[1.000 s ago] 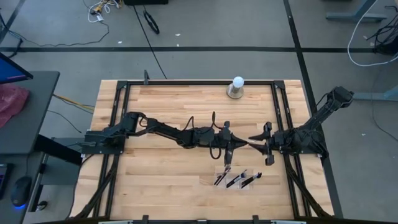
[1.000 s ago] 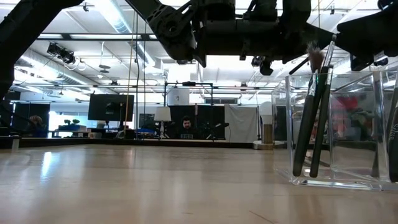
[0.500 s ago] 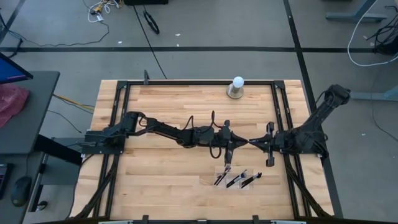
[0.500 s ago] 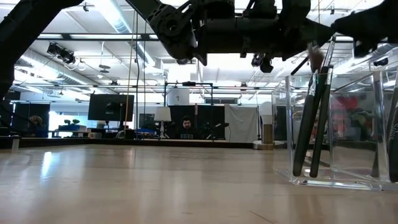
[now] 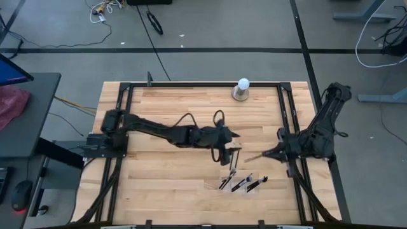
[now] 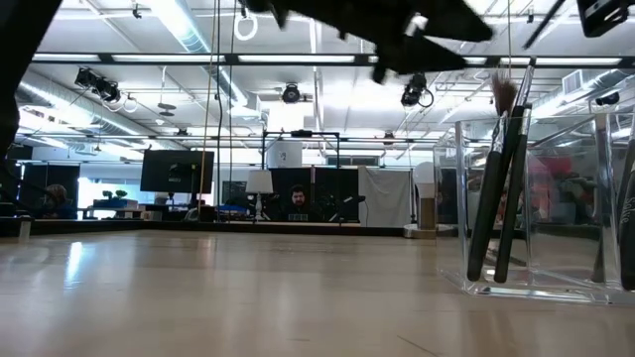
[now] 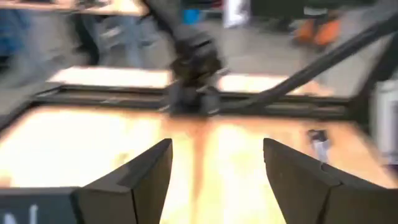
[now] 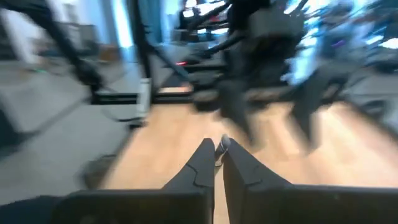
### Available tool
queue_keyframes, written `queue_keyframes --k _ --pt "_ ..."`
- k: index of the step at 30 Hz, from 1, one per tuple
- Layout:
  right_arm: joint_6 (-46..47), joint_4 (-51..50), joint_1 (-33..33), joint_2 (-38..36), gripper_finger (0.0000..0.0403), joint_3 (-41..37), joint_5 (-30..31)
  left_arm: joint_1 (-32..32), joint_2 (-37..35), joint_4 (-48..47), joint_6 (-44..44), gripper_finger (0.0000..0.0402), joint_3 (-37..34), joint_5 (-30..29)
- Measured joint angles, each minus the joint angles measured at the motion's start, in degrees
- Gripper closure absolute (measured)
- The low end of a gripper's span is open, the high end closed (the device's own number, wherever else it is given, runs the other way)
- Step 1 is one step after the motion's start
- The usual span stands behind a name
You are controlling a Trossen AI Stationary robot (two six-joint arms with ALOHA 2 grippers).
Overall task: Put items in baskets/containers
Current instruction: Put the eyeshadow brush into the middle section of the transparent organizer
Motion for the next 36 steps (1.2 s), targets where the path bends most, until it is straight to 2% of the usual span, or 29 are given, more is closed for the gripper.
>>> queue_keyframes --k 4,8,12,17,24,36 --pt "5.45 2.10 1.45 2.21 0.0395 0.01 -6.57 -3.29 -4.64 -10.79 -0.01 0.0148 0.09 -13.48" --pt "7.72 4.80 1.08 8.66 0.0395 0.01 -9.71 -6.88 -6.15 -14.95 -0.35 0.0157 0.09 -24.20" --pt "8.35 9.35 -1.04 16.91 0.0395 0.00 -10.86 -10.01 -6.15 -16.54 -1.28 0.0165 0.04 -31.31" --pt "10.96 13.08 -4.70 24.29 0.0394 -0.02 -15.82 -12.78 -5.77 -19.06 -6.05 0.0170 -0.02 -38.83" --pt "15.14 14.33 -8.10 30.69 0.0392 -0.02 -19.48 -14.66 -5.82 -19.14 -9.14 0.0170 -0.02 -43.66" --pt "18.37 17.63 -10.88 40.20 0.0389 -0.02 -22.49 -15.11 -4.53 -18.78 -16.39 0.0170 0.00 -44.70"
